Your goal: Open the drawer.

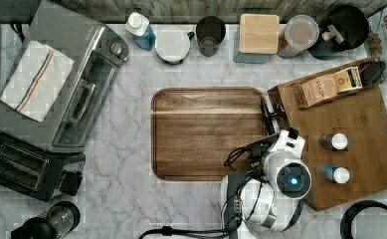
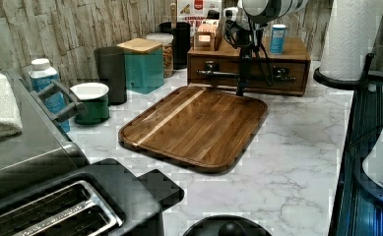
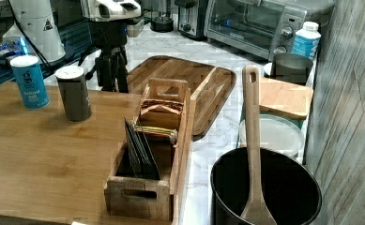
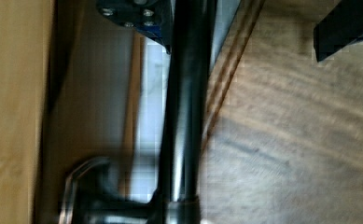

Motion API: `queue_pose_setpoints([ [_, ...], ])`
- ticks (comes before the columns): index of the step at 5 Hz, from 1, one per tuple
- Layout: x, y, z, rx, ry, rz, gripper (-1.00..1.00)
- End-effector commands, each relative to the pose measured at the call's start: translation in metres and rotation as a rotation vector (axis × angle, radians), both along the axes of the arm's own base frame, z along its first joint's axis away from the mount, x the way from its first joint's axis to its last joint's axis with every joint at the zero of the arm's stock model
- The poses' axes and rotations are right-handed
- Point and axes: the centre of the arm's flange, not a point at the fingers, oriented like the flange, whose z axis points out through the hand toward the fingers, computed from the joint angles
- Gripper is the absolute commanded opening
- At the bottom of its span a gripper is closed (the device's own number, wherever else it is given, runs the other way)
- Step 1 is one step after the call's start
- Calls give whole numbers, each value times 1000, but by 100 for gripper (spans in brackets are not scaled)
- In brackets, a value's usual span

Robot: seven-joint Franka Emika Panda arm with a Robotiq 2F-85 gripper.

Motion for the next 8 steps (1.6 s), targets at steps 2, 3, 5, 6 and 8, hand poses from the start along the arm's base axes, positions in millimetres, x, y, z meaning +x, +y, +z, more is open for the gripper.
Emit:
queue_pose_setpoints([
  [2, 22, 18, 9, 185, 33, 62, 100],
  [3, 3, 60, -6, 165, 9, 45, 100],
  [5, -28, 122, -5, 163, 54, 99, 100],
  [6, -39, 136, -7, 185, 88, 126, 100],
  [8, -74, 192, -8, 188, 116, 112, 100],
])
